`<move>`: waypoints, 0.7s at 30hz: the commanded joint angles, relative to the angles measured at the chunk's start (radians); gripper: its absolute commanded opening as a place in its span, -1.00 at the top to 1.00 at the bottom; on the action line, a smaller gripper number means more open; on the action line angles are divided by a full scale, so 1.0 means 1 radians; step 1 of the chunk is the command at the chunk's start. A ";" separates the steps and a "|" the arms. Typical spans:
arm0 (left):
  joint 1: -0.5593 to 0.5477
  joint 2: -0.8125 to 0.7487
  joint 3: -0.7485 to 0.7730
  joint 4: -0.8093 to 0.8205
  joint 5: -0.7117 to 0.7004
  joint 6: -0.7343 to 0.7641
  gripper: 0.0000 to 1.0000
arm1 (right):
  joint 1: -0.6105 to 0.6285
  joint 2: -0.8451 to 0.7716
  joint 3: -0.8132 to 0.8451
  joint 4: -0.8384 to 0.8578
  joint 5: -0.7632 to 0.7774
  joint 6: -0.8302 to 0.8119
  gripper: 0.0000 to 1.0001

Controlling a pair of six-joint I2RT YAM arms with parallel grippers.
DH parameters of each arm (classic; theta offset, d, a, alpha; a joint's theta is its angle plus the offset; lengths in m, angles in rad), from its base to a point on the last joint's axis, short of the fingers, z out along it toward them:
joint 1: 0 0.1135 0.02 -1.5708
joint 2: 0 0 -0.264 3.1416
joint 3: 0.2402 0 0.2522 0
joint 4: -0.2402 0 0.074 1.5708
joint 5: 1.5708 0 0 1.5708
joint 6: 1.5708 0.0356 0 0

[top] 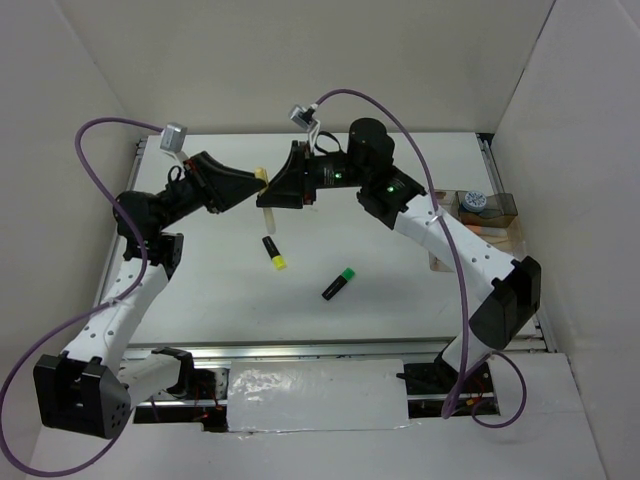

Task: Sort the stationery into containers
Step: Place the pen in the storage box.

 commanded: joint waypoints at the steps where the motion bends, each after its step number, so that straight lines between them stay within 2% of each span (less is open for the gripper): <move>1: 0.017 -0.020 -0.002 0.014 0.007 -0.008 0.47 | -0.032 -0.047 0.022 -0.057 0.020 -0.084 0.68; 2: 0.033 -0.019 -0.002 -0.009 0.018 -0.005 0.01 | -0.056 -0.060 0.020 -0.128 0.031 -0.143 0.76; 3: 0.047 -0.017 -0.002 -0.031 0.023 0.005 -0.23 | -0.070 -0.070 0.022 -0.168 0.037 -0.185 0.79; 4: 0.061 -0.019 0.007 -0.064 0.026 0.021 -0.60 | -0.086 -0.096 0.026 -0.272 0.039 -0.287 0.82; 5: 0.092 -0.022 0.017 -0.157 0.031 0.084 -0.82 | -0.121 -0.106 0.037 -0.346 0.051 -0.349 0.83; 6: 0.110 -0.022 0.027 -0.207 0.032 0.130 -0.88 | -0.142 -0.121 0.051 -0.421 0.069 -0.427 0.85; 7: 0.138 -0.025 0.048 -0.310 0.032 0.237 -0.99 | -0.184 -0.129 0.074 -0.575 0.112 -0.581 0.88; 9: 0.167 -0.028 0.095 -0.434 0.018 0.374 -0.99 | -0.233 -0.149 0.085 -0.722 0.182 -0.786 0.91; 10: 0.170 -0.026 0.116 -0.509 0.008 0.531 -0.99 | -0.256 -0.156 0.071 -0.838 0.228 -0.983 0.93; 11: 0.167 -0.022 0.134 -0.629 -0.003 0.599 -0.99 | -0.305 -0.164 0.054 -0.892 0.283 -1.085 0.94; 12: 0.164 -0.019 0.154 -0.673 -0.012 0.656 -0.99 | -0.326 -0.167 0.036 -0.946 0.402 -1.200 0.94; 13: 0.164 -0.017 0.157 -0.707 -0.014 0.729 -0.99 | -0.356 -0.175 -0.034 -0.989 0.460 -1.372 0.94; 15: 0.164 -0.014 0.140 -0.723 0.000 0.758 -0.99 | -0.464 -0.185 -0.155 -0.999 0.614 -1.566 0.95; 18: 0.159 -0.022 0.108 -0.709 0.014 0.778 -0.99 | -0.604 -0.160 -0.245 -0.911 0.796 -1.723 0.95; 21: 0.155 -0.028 0.088 -0.689 0.020 0.784 -0.99 | -0.728 -0.100 -0.231 -0.920 0.880 -1.837 0.95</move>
